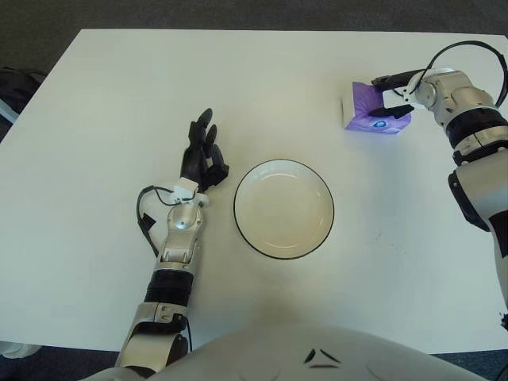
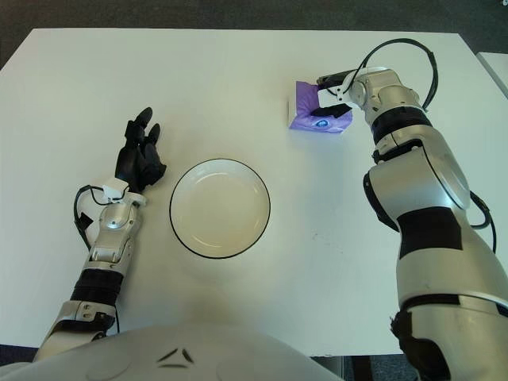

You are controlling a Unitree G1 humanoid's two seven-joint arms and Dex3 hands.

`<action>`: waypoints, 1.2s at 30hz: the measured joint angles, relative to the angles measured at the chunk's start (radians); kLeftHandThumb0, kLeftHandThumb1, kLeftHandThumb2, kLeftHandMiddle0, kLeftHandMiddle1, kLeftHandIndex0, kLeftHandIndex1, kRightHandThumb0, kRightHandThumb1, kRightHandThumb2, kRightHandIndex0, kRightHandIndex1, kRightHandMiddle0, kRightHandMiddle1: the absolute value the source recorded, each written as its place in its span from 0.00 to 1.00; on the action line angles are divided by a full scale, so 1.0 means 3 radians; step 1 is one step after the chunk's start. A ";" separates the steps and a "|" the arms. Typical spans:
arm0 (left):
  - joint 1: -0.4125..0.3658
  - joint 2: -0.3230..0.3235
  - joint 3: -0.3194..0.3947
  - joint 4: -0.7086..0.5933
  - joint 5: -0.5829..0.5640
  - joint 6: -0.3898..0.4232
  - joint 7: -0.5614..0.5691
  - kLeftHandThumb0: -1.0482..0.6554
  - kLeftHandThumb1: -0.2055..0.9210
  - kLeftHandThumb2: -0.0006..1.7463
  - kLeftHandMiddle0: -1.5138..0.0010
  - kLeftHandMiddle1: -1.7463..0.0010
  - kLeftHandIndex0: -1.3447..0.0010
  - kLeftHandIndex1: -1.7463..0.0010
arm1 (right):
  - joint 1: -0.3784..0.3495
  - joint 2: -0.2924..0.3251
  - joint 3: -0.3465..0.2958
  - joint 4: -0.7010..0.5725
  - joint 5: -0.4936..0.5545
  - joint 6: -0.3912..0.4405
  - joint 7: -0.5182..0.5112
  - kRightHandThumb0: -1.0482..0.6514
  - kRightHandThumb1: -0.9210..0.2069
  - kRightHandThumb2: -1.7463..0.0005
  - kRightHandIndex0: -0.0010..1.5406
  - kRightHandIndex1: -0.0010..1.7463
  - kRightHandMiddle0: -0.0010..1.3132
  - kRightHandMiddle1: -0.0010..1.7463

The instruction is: Put the tissue paper into the plate.

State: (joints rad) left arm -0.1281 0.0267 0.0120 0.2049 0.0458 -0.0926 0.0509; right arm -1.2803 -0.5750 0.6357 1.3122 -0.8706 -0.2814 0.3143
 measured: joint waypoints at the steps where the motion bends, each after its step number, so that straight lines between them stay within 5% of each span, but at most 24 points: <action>1: 0.0000 0.0000 0.0000 0.0000 0.0000 0.0000 0.0000 0.15 1.00 0.58 0.79 1.00 1.00 0.73 | 0.0001 -0.0002 0.0000 -0.0002 0.0000 -0.0004 -0.0004 0.00 0.00 0.69 0.00 0.00 0.00 0.00; 25: -0.0014 0.0004 -0.0012 0.0013 0.0004 0.0000 0.0000 0.14 1.00 0.59 0.80 1.00 1.00 0.73 | 0.0018 -0.0097 -0.0104 -0.0064 0.0219 -0.0232 0.0248 0.00 0.00 0.80 0.00 0.00 0.00 0.00; 36: -0.0015 0.0005 -0.0017 0.0015 0.0004 0.0000 0.0000 0.14 1.00 0.59 0.80 1.00 1.00 0.74 | 0.0028 -0.0106 -0.0574 -0.0054 0.0746 -0.0178 0.0524 0.00 0.02 0.96 0.00 0.00 0.00 0.00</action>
State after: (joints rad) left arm -0.1327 0.0283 0.0069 0.2094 0.0471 -0.0927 0.0510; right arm -1.2720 -0.6069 0.4635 1.2958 -0.6468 -0.3347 0.4715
